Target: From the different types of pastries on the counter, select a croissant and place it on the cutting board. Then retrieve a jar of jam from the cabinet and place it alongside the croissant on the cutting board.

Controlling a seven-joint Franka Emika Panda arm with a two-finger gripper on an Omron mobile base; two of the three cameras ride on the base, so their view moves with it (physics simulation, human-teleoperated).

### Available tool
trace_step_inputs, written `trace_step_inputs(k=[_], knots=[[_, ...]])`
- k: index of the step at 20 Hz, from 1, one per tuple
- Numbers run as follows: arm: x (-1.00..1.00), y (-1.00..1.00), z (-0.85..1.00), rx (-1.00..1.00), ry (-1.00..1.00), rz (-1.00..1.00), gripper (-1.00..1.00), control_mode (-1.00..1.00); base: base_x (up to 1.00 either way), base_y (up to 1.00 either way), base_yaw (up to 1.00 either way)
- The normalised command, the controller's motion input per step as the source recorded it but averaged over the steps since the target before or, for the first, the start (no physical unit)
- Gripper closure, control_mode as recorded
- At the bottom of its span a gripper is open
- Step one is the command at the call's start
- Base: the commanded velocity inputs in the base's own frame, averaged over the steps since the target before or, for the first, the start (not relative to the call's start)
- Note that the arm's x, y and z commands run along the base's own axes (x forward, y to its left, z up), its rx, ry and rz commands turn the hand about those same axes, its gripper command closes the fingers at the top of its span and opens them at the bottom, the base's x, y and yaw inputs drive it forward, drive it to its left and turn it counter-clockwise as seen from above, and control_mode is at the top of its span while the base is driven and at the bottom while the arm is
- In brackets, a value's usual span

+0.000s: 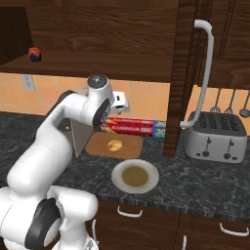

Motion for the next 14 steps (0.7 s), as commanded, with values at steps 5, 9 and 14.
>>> trace_step_inputs(k=[5,9,14], knots=[[-0.58,0.06,0.99,0.02,-0.19,0.00,-1.00,-1.00,0.00,0.00,0.00],[-0.54,0.11,1.00,0.00,-0.08,0.00,-1.00,-1.00,0.00,0.00,0.00],[-0.45,0.25,1.00,0.11,-0.22,0.00,-1.00,-1.00,0.00,0.00,0.00]])
